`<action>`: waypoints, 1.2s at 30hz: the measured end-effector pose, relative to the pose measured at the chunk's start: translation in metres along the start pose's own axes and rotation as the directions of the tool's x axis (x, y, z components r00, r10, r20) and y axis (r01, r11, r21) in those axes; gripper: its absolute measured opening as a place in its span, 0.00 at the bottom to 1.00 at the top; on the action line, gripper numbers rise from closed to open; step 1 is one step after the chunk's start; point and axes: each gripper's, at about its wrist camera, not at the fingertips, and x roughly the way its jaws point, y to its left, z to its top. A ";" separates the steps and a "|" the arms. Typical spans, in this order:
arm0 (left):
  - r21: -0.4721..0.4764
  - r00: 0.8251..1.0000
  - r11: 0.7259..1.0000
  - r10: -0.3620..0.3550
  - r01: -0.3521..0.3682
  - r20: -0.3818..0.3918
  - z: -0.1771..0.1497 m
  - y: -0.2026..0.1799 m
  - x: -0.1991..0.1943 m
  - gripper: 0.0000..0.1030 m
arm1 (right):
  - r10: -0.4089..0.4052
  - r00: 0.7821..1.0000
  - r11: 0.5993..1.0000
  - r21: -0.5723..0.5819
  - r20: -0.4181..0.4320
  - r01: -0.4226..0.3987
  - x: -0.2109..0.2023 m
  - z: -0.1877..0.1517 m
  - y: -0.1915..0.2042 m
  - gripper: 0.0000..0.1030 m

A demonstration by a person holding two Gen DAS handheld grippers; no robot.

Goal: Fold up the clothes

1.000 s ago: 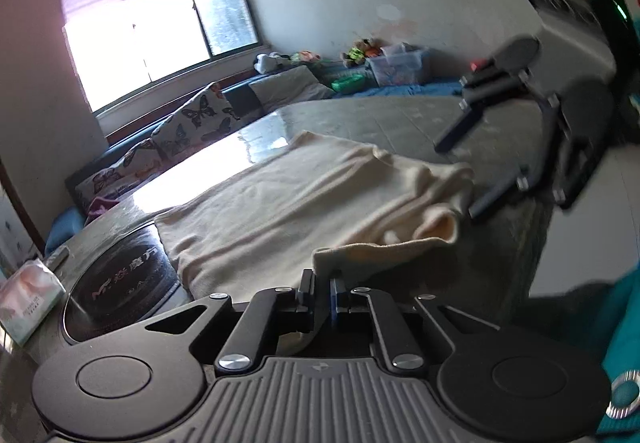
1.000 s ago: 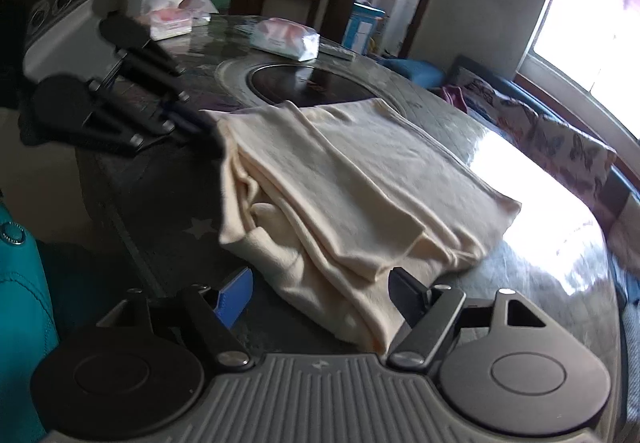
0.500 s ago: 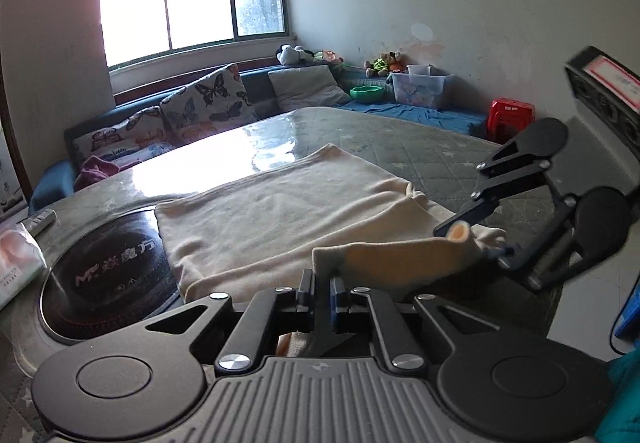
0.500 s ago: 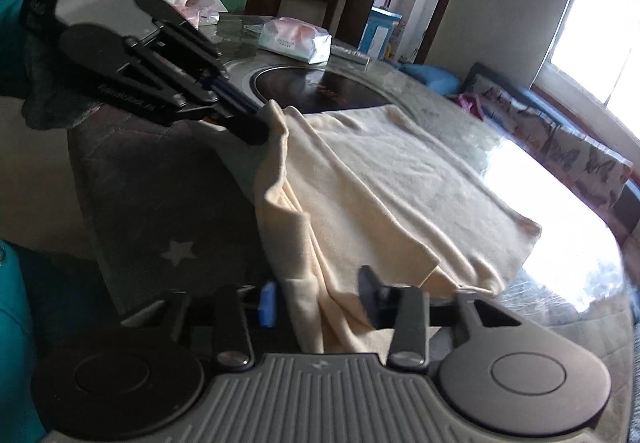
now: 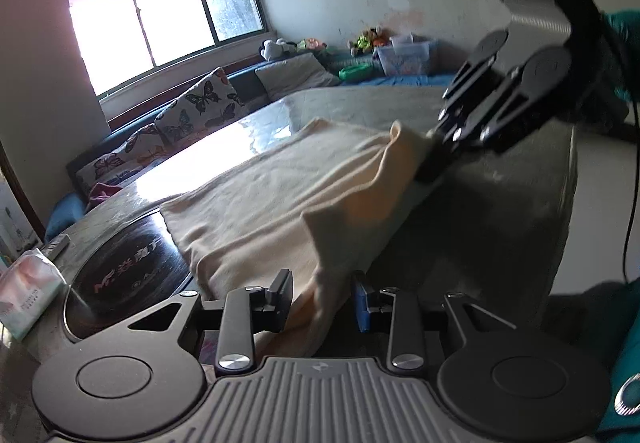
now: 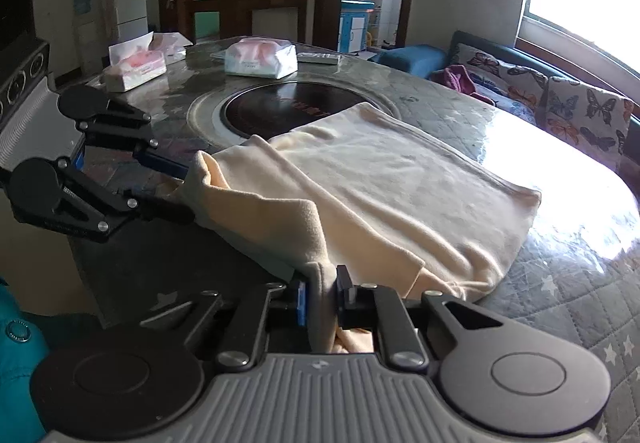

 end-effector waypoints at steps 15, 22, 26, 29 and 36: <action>0.000 0.998 0.999 -0.052 0.052 0.048 0.006 -0.007 -0.029 0.05 | -0.040 0.994 0.999 0.027 0.098 0.037 -0.035 -0.009 0.011 0.08; -0.055 0.993 0.993 -0.096 0.100 0.073 0.010 -0.027 -0.082 0.05 | 0.015 0.994 1.000 0.010 0.106 -0.016 -0.094 -0.021 0.040 0.07; -0.072 0.993 0.992 -0.100 0.105 0.070 0.009 -0.034 -0.093 0.05 | 0.041 0.996 0.999 0.030 0.080 -0.044 -0.110 -0.028 0.051 0.07; -0.087 0.994 0.992 -0.085 0.091 0.073 0.015 -0.027 -0.087 0.05 | 0.041 0.996 0.997 0.059 0.082 -0.046 -0.109 -0.027 0.045 0.06; -0.114 0.994 0.993 -0.026 0.039 0.110 0.047 0.016 -0.052 0.05 | 0.023 0.993 0.995 0.096 0.115 -0.034 -0.091 0.014 0.005 0.06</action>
